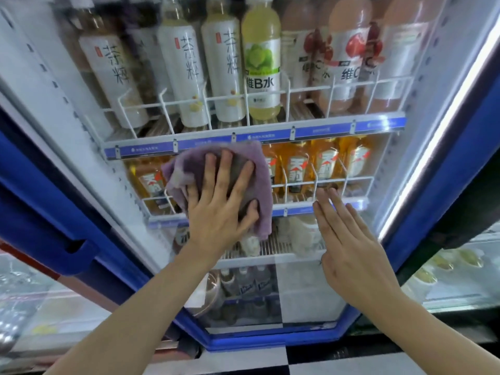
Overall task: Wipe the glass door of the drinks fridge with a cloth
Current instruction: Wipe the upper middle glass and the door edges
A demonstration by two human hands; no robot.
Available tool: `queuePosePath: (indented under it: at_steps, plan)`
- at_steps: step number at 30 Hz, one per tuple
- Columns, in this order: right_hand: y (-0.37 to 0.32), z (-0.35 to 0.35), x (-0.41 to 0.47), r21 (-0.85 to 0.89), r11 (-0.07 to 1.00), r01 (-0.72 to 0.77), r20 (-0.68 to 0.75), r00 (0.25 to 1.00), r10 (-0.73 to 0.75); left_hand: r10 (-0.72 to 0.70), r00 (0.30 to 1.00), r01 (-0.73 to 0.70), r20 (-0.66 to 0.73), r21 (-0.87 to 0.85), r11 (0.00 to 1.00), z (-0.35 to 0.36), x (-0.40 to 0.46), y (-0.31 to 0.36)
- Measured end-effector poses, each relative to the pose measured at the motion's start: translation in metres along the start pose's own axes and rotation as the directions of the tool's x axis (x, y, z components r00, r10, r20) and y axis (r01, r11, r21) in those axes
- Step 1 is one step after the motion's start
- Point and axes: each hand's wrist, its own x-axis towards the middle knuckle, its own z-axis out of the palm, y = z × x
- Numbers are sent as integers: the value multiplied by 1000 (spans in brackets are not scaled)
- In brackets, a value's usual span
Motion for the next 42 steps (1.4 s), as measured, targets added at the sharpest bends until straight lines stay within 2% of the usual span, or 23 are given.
queuePosePath:
  at_steps: [2,4,5,7,10,14,18,19,21,23,25,28,32,36,39,40,42]
  plan:
    - [0,3,1,0,1000,-6,-9,1000,6,150,982,-146,115,-35,989,12,-44,17]
    - [3,6,0,-11,1000,13,-6,1000,-13,317,906,-294,279,-122,948,23,-93,34]
    - [6,6,-1,-2,1000,25,-14,1000,-25,348,878,-315,329,-150,937,25,-109,39]
    - [13,2,-3,23,999,39,-39,999,-38,317,864,-260,391,-192,946,22,-117,44]
    - [30,-10,-11,49,999,-1,-61,998,4,225,915,-176,336,-171,969,10,-97,42]
    - [57,-21,-26,96,991,-95,-98,990,105,32,992,-21,124,-90,996,-4,-11,43]
    - [78,-21,-35,80,976,-201,-127,970,210,9,1000,-9,0,-44,999,5,32,72]
    - [82,-21,-36,64,974,-219,-132,965,226,27,1000,-26,11,-47,999,11,25,80]
    - [90,-17,-39,42,970,-239,-149,959,242,173,978,-164,114,-88,983,22,-6,96]
    - [96,-12,-44,23,968,-249,-166,954,249,368,895,-328,251,-186,926,30,-46,107]
    - [104,-10,-50,-5,967,-255,-182,951,250,442,837,-386,323,-225,895,33,-71,111]
    - [119,-12,-54,-15,961,-275,-168,949,268,417,846,-368,331,-203,907,24,-66,106]
    - [128,-14,-52,-4,954,-299,-142,945,296,260,952,-249,162,-84,965,10,7,94]
    - [135,-13,-55,9,958,-287,-132,949,286,195,981,-194,22,-34,980,9,73,105]
    - [141,-10,-56,13,958,-285,-135,949,284,225,974,-225,2,-39,974,21,61,121]
    - [141,-8,-56,11,960,-281,-142,949,280,282,959,-278,41,-72,958,27,46,130]
    - [144,-5,-58,4,964,-266,-154,952,264,433,883,-398,180,-198,896,35,5,148]
